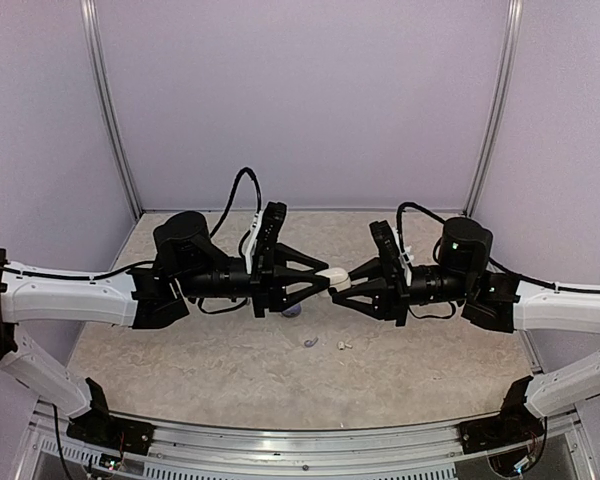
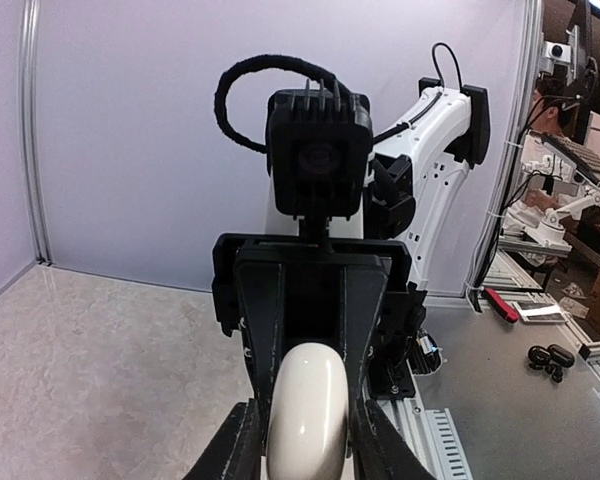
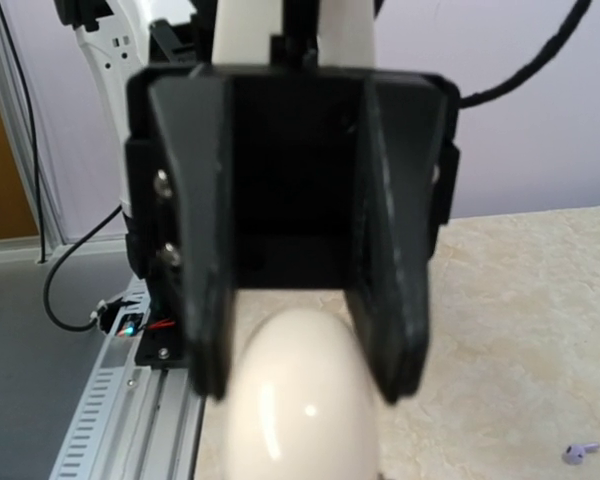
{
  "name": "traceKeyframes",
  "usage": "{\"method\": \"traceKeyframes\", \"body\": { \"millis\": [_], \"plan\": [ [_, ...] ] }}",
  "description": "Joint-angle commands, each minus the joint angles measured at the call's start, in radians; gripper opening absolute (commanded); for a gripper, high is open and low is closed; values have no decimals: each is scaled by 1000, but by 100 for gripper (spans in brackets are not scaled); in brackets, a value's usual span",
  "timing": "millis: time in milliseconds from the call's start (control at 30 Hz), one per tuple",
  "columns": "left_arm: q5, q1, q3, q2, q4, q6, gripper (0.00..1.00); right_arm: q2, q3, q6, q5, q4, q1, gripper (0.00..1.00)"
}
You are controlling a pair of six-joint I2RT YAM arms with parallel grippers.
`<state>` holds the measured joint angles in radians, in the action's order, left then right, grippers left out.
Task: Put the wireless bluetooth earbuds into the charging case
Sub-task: Pass from the right arm to the left
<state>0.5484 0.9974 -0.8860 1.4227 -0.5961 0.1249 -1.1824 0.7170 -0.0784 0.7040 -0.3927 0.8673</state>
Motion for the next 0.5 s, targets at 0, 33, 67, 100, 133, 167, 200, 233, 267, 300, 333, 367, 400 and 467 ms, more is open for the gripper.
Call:
{"method": "traceKeyframes", "body": {
  "millis": [0,33,67,100,133,167,200,233,267,300,333,367,400,467],
  "plan": [
    [15,0,-31,18,13,-13,30,12,29,-1,20,-12,-4,10],
    [13,0,-31,19,14,-14,28,11,30,-1,21,-14,-4,11],
    [11,-1,-32,19,14,-15,25,10,30,-2,22,-14,-4,11],
    [11,-1,-30,20,14,-16,22,9,30,-4,24,-15,-4,11],
    [13,0,-31,18,13,-16,18,10,29,-5,25,-17,-3,12],
    [16,0,-29,17,10,-18,15,11,26,-7,25,-22,-4,14],
    [17,0,-28,15,5,-17,12,10,24,-11,26,-25,-4,16],
    [20,0,-26,15,-1,-15,11,12,23,-14,27,-30,-3,18],
    [24,0,-24,13,-7,-13,9,13,20,-17,30,-37,-4,24],
    [24,0,-23,13,-11,-11,9,12,18,-20,33,-43,-4,26],
    [24,0,-21,13,-16,-10,8,12,16,-26,35,-47,-5,28],
    [25,0,-19,13,-21,-8,7,11,16,-27,35,-52,-5,30],
    [25,0,-18,13,-26,-5,7,10,15,-31,36,-55,-4,31],
    [26,1,-15,15,-38,3,6,8,11,-40,40,-67,-4,34]
  ]
}}
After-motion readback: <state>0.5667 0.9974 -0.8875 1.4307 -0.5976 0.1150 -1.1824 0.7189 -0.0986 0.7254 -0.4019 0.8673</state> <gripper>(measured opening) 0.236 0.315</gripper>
